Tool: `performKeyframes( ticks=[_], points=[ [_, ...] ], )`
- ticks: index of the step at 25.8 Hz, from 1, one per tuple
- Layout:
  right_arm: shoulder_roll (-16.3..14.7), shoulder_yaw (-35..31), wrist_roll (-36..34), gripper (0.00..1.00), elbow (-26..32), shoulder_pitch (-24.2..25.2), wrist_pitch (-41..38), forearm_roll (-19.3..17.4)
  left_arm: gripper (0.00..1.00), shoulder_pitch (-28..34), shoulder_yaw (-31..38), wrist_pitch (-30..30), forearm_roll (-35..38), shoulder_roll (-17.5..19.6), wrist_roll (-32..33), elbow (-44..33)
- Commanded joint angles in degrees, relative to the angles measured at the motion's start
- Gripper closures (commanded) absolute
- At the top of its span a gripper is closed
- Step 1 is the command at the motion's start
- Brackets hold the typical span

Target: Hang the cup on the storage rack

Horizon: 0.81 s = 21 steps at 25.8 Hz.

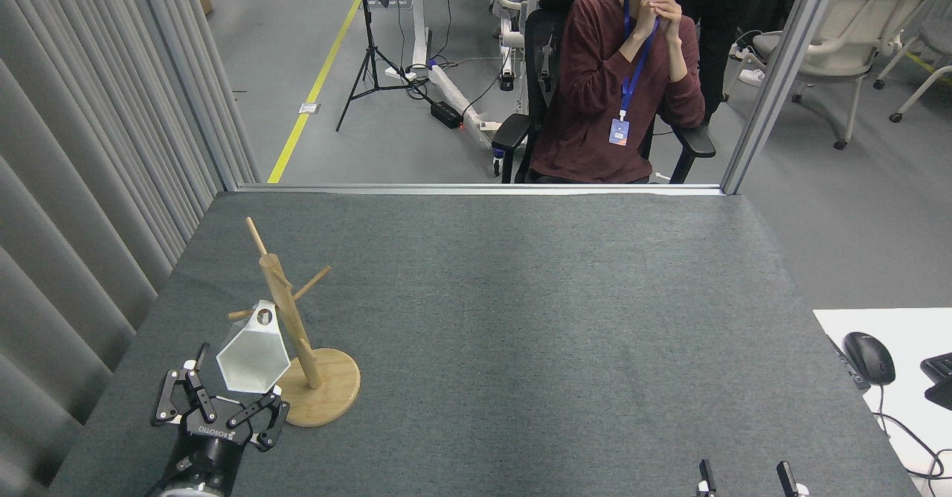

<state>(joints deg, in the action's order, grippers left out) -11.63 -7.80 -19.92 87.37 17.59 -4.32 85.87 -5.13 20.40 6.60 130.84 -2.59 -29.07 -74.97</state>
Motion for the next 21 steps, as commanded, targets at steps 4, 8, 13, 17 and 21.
performKeyframes(
  ticks=[4, 8, 13, 17, 21],
  points=[
    [0.2, -0.1, -0.2, 0.01, 0.0, 0.0, -0.1, 0.0, 0.01, 4.0, 0.6, 0.0, -1.2, -2.4, -0.3, -0.5],
    [0.1, -0.3, -0.6, 0.01, 0.0, 0.1, -0.1, 0.0, 0.01, 6.4, 0.6, 1.0, -3.6, -2.6, -0.2, -1.5],
    [0.1, -0.3, -1.2, 0.01, 0.3, 0.4, -0.7, -0.1, 0.01, 13.0, 0.3, 15.5, -16.6, -1.4, 1.9, -6.1],
    [-0.3, -1.6, -4.1, 0.01, 2.5, 3.2, -3.2, -0.2, 0.01, 17.8, 3.6, 25.8, -33.1, 0.7, 9.7, -11.0],
    [-0.3, -3.2, -4.3, 0.01, 5.3, 5.9, -4.3, -0.2, 0.01, 22.4, 4.8, 28.5, -45.5, 3.0, 12.5, -14.0]
  ],
)
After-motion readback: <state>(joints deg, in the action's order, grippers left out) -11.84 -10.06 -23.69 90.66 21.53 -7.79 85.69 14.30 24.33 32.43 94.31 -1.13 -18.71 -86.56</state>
